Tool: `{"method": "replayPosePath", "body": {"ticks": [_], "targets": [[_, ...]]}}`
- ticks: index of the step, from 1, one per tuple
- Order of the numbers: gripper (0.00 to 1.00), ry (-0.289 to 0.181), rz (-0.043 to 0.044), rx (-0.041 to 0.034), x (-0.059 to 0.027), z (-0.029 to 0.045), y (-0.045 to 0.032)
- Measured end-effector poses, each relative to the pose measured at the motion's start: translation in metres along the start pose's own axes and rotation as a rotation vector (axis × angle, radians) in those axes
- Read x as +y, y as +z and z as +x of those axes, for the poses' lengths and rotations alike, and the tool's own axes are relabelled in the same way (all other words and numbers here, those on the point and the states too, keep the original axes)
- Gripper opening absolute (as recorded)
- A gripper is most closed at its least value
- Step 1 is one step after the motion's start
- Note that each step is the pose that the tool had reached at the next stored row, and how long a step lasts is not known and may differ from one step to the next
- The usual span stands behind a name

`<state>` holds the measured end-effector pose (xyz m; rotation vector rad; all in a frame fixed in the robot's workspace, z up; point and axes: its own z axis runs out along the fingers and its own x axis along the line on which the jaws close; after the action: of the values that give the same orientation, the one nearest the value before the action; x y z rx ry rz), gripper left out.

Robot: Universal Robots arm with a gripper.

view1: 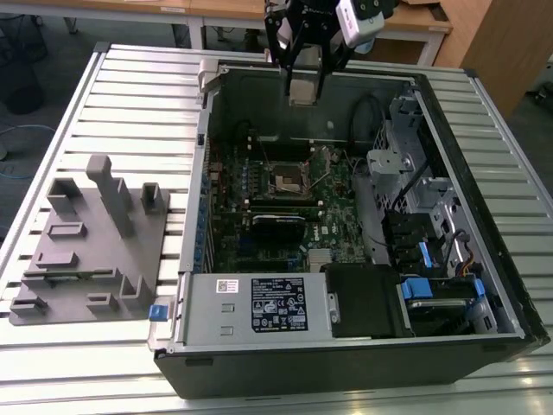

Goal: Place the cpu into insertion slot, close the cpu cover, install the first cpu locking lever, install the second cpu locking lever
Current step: 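Place the cpu into insertion slot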

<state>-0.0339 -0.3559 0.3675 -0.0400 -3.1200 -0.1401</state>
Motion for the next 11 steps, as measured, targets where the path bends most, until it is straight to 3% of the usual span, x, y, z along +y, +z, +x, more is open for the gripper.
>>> {"method": "replayPosePath", "body": {"ticks": [3,11], "targets": [[0.54,0.0,0.0002,0.0001,-0.0003,-0.0001,0.0039],[0.54,0.0,0.0,0.0,-0.0004,-0.0001,0.0049]]}}
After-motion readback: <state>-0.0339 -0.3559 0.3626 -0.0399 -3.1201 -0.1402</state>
